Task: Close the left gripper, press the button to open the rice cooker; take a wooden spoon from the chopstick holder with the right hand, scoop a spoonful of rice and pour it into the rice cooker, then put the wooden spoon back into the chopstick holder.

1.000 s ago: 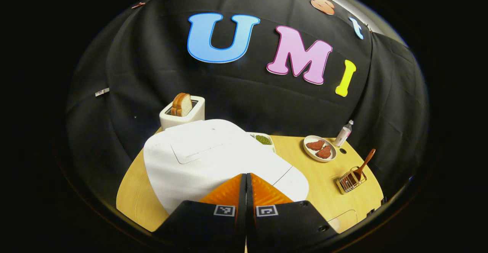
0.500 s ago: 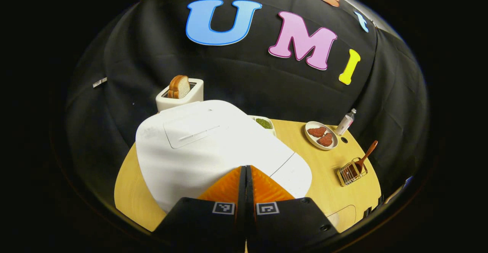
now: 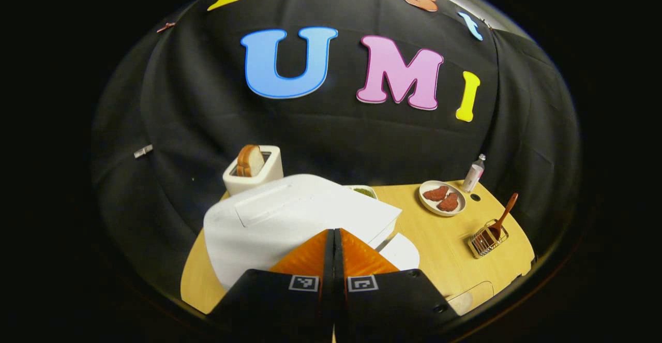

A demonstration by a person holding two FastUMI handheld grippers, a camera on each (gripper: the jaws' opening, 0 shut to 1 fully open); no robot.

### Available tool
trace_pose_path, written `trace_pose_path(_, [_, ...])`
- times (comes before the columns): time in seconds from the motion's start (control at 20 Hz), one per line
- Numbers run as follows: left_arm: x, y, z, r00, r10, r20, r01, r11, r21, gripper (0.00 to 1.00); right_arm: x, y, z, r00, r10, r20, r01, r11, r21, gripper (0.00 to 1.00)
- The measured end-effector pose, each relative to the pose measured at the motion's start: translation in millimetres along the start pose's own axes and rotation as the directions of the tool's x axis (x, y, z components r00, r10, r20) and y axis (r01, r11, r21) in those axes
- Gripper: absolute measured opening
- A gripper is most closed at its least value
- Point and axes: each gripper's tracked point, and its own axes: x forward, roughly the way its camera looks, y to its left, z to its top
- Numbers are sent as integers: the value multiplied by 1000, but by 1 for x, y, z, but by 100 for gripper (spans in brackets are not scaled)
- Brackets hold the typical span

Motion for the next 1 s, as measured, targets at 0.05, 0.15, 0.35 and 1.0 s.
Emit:
trace_pose_path(0.05, [-2, 4, 12, 999, 15, 37, -15, 1000, 11, 6, 0, 0, 1, 1000, 1, 3, -1, 1000, -1, 97])
trace_pose_path(0.15, [-10, 14, 38, 991, 49, 123, -52, 999, 18, 6, -2, 0, 4, 1000, 8, 10, -8, 1000, -5, 97])
trace_pose_path(0.35, [-44, 21, 78, 955, 75, 286, -76, 997, -5, 8, -1, -1, 5, 1000, 11, 11, -11, 1000, -3, 97])
trace_pose_path(1.0, [-172, -25, 44, 910, 44, 412, -15, 997, -74, 93, 11, 13, -3, 998, 58, -13, -57, 998, 14, 97])
